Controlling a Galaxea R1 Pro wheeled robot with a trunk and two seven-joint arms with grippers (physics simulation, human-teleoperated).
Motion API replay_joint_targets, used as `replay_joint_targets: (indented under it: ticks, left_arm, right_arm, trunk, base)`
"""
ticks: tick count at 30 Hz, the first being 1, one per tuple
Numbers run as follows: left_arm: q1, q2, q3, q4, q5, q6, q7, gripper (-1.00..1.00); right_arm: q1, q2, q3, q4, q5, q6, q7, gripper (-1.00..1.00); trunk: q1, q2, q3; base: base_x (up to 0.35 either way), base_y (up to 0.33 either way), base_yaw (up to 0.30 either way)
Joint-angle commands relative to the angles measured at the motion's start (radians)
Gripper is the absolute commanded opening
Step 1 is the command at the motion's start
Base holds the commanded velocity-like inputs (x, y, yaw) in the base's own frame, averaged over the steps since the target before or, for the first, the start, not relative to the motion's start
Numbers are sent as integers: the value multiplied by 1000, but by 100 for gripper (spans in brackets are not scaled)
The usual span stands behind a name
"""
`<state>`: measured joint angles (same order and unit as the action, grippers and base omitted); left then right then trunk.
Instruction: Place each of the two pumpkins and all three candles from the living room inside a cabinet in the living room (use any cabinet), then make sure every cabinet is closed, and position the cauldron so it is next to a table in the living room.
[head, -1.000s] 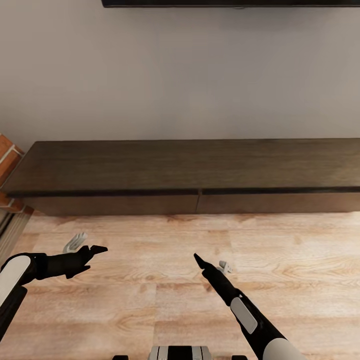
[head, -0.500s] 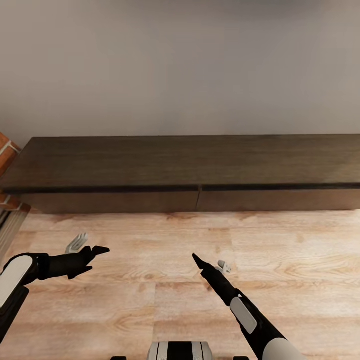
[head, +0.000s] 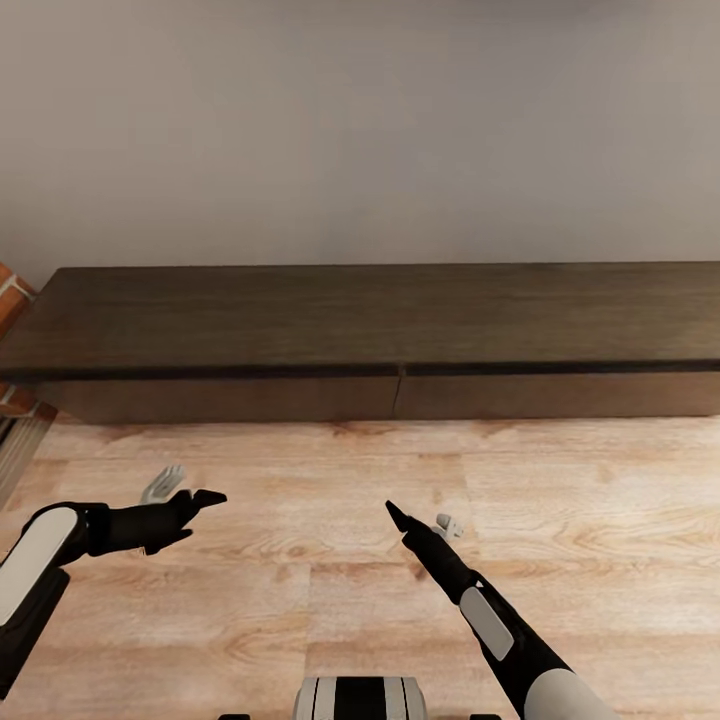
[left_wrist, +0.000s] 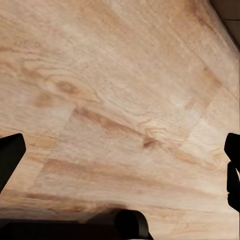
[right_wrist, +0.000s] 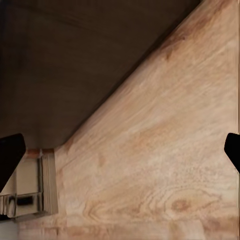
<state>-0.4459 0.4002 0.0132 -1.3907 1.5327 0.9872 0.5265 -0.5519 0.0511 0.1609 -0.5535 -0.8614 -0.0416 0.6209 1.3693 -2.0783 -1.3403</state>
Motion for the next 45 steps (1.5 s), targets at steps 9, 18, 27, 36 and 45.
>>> replay_joint_targets:
  ticks: [9, 18, 27, 36, 45]
  left_arm:
    - [4, -30, -37, 35, -7, 2, 6, 100]
    - [4, -26, -36, 86, -5, 2, 2, 100]
    - [4, -24, -36, 89, -3, 2, 0, 100]
    - [4, -23, -37, 86, 3, 4, -2, 100]
    - [4, -28, -42, 84, 7, 6, -2, 100]
  right_arm:
    - [-10, -2, 4, 0, -11, -8, 6, 100]
    - [-10, -2, 4, -2, -20, -3, 7, 100]
    - [-11, -1, 6, -6, -21, 1, 8, 100]
    - [-11, -1, 6, -6, -24, 7, 79, 100]
    - [-11, -1, 0, -3, -28, 43, 157, 100]
  trunk:
    - [0, 0, -1]
    - [0, 0, -1]
    - [0, 0, -1]
    - [0, 0, -1]
    - [0, 0, -1]
  base:
    - [1, 0, 0]
    - [58, 0, 0]
    - [84, 6, 0]
    - [98, 21, 0]
    - [79, 0, 0]
